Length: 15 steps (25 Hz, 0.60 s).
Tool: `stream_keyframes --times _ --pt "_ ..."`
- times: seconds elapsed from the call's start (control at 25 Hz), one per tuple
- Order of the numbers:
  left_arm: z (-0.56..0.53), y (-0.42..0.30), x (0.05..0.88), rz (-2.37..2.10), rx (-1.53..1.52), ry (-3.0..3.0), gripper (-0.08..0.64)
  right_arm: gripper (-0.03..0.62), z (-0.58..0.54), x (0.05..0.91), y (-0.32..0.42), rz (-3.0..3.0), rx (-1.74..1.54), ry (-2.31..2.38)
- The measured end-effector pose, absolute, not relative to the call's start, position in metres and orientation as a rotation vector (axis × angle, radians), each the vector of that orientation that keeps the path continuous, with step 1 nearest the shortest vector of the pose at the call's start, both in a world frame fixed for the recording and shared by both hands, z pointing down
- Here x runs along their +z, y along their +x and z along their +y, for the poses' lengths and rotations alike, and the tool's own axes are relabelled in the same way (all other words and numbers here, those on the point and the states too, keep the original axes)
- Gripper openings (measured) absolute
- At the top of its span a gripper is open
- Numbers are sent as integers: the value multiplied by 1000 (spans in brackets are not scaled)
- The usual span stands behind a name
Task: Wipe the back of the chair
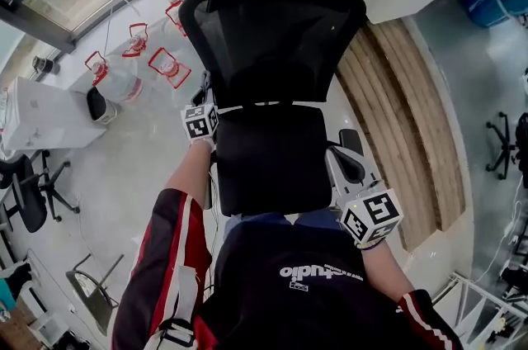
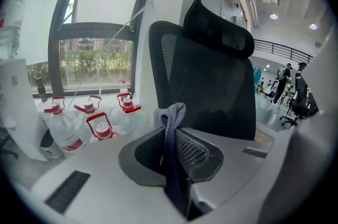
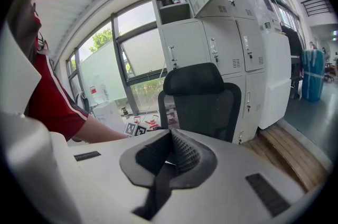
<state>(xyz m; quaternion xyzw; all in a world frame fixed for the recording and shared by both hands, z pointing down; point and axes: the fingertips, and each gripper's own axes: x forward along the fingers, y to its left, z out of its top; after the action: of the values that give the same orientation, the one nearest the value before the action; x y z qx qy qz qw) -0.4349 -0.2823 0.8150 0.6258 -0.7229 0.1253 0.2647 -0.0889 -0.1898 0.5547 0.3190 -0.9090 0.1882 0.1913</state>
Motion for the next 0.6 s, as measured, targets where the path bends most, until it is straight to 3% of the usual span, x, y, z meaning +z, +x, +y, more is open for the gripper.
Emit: stream_keyframes --times 0.6 --pt "-354 -313 821 -1815 384 1845 57 14 -220 547 -10 -2520 554 1045"
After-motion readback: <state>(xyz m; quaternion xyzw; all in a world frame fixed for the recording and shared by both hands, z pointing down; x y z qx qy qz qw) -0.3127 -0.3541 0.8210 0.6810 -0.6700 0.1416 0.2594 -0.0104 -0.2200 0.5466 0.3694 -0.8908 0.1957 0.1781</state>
